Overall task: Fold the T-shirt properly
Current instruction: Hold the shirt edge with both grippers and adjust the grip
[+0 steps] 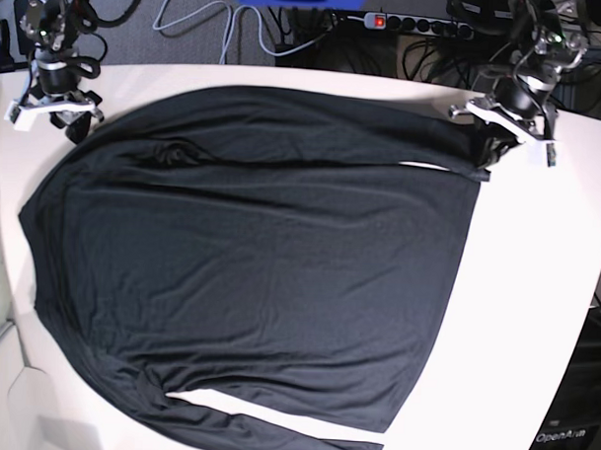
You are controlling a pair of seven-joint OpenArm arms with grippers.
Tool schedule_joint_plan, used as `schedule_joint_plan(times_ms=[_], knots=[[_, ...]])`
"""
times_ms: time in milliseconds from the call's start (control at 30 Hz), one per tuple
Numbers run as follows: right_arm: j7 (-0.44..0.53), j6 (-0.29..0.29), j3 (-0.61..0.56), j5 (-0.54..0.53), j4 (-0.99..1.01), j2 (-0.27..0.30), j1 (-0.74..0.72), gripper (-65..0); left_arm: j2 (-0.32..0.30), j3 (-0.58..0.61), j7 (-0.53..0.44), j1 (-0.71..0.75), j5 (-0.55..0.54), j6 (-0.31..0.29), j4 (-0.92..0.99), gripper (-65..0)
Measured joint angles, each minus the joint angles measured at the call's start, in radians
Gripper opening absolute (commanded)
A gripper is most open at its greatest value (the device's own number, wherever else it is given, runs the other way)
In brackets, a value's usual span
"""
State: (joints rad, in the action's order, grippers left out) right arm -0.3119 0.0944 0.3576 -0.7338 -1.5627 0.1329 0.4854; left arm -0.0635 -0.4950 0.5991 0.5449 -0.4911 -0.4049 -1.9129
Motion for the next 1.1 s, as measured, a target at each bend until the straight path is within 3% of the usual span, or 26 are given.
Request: schedule_joint_plan(times_ms=[167,733,933,1100], knots=[[-0.008,0.072,-0.023,-0.003,-0.001,0.0,0.0,-36.1,0.0,0.0,0.0,0.0,0.0,0.0,0.0,-63.1],[-0.015,0.078,-0.025,-0.002,0.008,0.0,-0.023,-36.1,0.0,0.0,0.0,-0.002,0.0,-0.002,0.002,-63.1],[-0.098,0.083,-0.041,-0.004,0.027,0.007,-0.087,-36.9,0.0,0.0,0.0,-0.002,0.0,-0.003,0.002,-63.1],[-0.089,0.09,-0.04,-0.011,0.045,0.007,-0.094,-37.6,0.0,0.0,0.001,-0.001,0.0,-0.003,0.002,-63.1]])
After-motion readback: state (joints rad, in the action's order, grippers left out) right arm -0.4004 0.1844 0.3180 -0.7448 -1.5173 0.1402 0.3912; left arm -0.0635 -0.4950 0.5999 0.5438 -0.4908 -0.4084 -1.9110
